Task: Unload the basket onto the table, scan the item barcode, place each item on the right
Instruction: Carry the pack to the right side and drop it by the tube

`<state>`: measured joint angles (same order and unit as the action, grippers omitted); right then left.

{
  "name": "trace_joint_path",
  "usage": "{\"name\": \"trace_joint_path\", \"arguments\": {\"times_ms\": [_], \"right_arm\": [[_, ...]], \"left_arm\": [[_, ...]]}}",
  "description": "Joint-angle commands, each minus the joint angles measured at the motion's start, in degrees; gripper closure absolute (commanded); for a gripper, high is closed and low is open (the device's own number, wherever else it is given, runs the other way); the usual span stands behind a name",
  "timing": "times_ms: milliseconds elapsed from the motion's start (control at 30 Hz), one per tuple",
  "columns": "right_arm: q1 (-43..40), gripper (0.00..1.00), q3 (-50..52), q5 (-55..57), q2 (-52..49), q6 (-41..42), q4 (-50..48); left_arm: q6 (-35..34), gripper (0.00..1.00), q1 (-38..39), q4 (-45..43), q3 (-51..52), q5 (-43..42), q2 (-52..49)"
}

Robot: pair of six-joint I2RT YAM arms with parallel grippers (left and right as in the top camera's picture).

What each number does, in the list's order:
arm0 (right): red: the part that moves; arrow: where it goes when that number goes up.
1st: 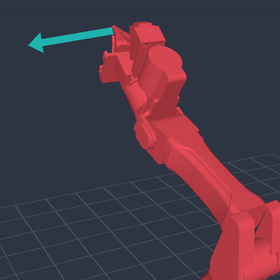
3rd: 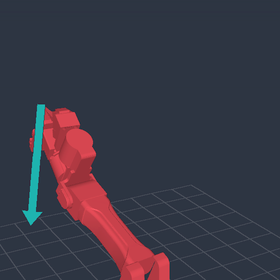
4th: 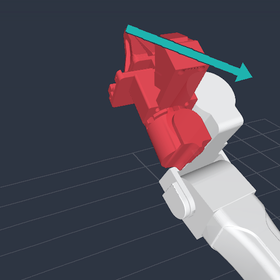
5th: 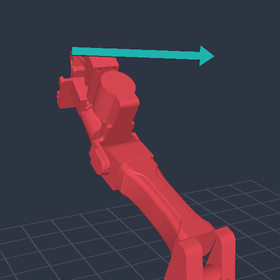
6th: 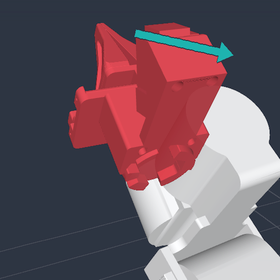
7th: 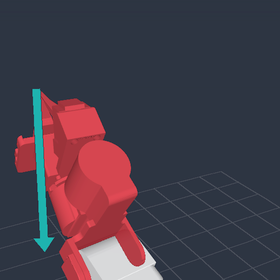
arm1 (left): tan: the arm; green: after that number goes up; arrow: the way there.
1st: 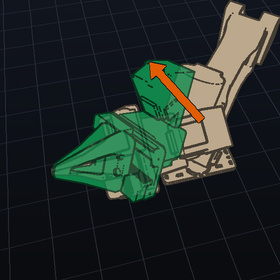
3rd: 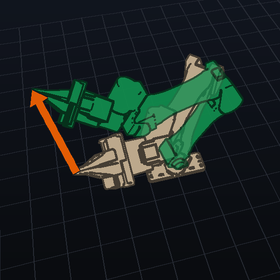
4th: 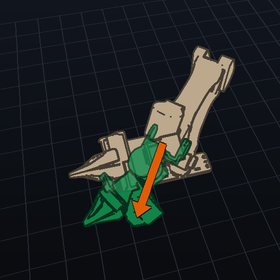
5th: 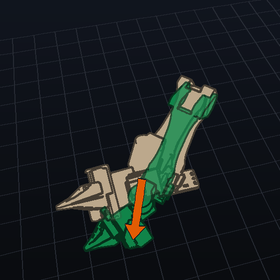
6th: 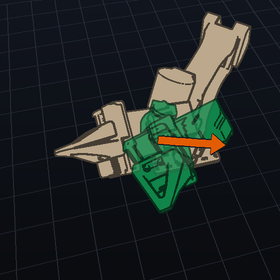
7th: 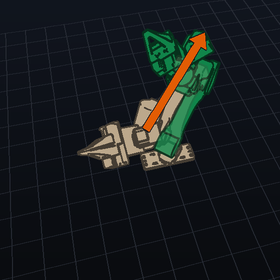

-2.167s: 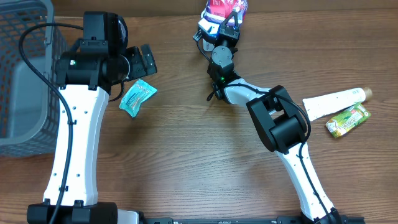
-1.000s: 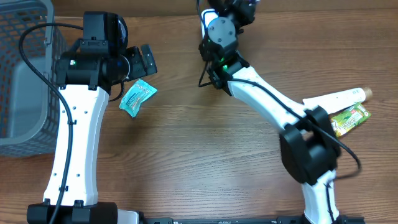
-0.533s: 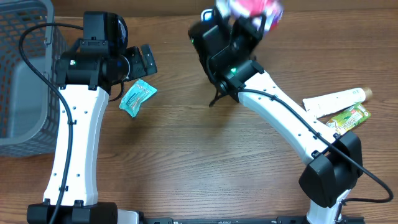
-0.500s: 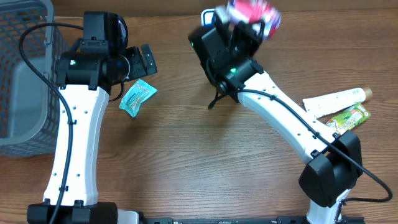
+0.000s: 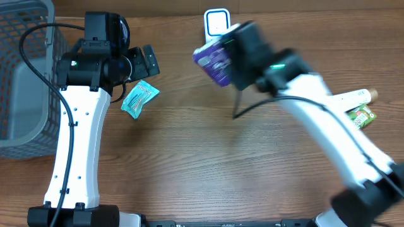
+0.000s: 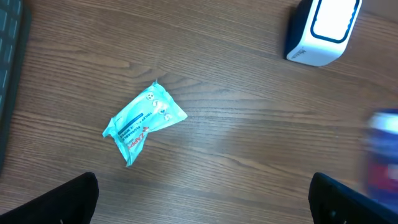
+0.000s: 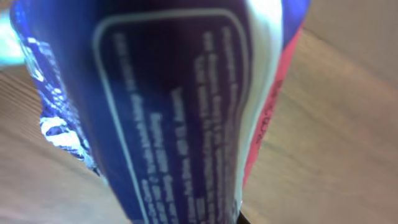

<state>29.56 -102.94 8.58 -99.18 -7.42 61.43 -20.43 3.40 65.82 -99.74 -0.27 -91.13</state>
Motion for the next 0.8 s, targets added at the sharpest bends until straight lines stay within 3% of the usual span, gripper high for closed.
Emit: {"name": "trace_joint_path", "arguments": {"times_ms": [0,167,267,567,600,667,767], "right_arm": [[-10.78,0.96,-1.03,-17.53,6.51,7.69,2.78],[-25.81,0.96,-0.26,-18.97,6.69,21.2,12.57],[-34.69,0.96,3.65,-18.97,6.49,24.76,15.32],[-54.9,0.96,24.17,-18.53,6.47,30.18,5.05],[-56.92,0.91,26.73,-18.56,6.47,30.16,2.8],[-59.69,0.67,29.16,-18.78,6.47,29.7,1.16],[-61.51,0.54,28.81,-23.04,6.51,27.41,1.42]], "left_arm": [[1.11,0.01,0.07,-0.02,-0.59,-0.17,-0.37],[1.14,0.0,0.0,-0.02,-0.59,-0.17,-0.37],[1.14,0.01,0.0,-0.02,-0.59,-0.17,-0.37],[1.14,0.01,0.02,-0.02,-0.59,-0.17,-0.37],[1.14,0.01,0.0,-0.02,-0.59,-0.17,-0.37],[1.14,0.0,0.0,0.0,-0.59,-0.17,-0.37],[1.14,0.01,0.0,0.0,-0.59,-0.17,-0.37]]}}
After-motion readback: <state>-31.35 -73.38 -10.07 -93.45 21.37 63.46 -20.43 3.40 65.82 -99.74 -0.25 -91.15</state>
